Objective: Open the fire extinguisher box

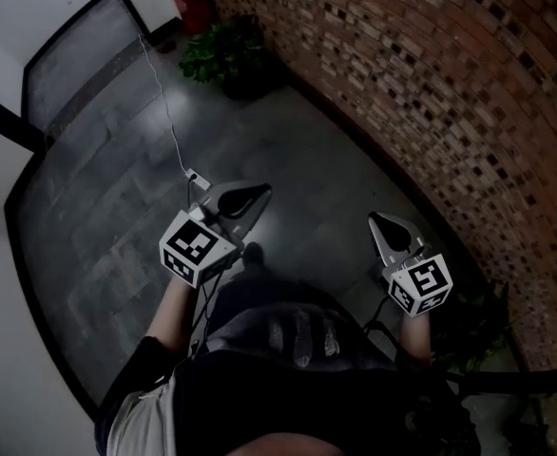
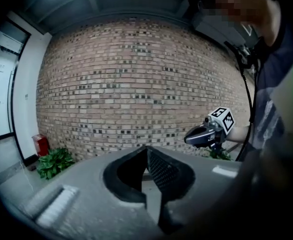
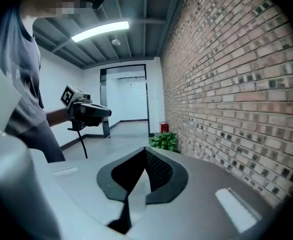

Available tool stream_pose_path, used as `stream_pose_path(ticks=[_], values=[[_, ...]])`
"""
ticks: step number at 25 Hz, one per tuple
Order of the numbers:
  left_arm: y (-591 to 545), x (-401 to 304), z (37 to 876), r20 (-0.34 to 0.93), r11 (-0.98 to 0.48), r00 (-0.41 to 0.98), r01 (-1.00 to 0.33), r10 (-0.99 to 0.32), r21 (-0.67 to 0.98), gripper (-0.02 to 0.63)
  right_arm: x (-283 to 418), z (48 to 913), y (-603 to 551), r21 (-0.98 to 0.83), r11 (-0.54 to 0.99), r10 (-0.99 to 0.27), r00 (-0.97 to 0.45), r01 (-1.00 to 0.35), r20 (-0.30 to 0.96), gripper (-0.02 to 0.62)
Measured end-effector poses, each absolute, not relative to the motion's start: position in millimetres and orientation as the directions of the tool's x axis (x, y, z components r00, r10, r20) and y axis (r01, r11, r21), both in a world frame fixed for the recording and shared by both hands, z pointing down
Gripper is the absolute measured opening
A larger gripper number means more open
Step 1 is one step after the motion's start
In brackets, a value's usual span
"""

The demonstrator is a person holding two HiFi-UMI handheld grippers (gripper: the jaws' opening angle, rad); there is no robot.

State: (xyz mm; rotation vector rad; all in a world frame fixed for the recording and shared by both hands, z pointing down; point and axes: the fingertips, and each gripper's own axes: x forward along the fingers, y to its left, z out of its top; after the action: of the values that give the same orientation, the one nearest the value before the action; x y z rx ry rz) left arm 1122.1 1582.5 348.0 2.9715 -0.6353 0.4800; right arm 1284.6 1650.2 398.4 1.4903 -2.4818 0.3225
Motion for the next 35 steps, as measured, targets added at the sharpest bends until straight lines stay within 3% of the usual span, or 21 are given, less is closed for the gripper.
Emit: stream_pose_path(ticks=[10,19,26,31,35], values=[[1515,1016,352,0.247,-0.842,0.826,-0.536,-0.507,0.063,0.002,1191,412,1578,-0.078,0.544,-0.755,-0.527,-0.836,0.391,-0.002],[1434,862,362,0.214,-0.747,0.755,-0.652,-0.621,0.130,0.002,1031,386,1471,-0.035,0.684,-0.667,-0.644,-0.729,0.374,-0.002],[1422,756,371,0.184,-0.597,0.621,-0.784,-0.762,0.172,0.002,922,383,1417,-0.019,0.819,-0.529,-0.767,-0.574,0.364,-0.002],[1416,703,363,0.129,-0.500,0.553,-0.813,-0.823,0.299,0.002,856,394,1392,-0.036,0.902,-0.386,-0.843,-0.430,0.374,-0.002],[1400,675,369,0.168,-0.409,0.467,-0.866,-0.868,0.288,0.002,822,401,1366,-0.055,0.943,-0.287,-0.886,-0.329,0.365,-0.002]])
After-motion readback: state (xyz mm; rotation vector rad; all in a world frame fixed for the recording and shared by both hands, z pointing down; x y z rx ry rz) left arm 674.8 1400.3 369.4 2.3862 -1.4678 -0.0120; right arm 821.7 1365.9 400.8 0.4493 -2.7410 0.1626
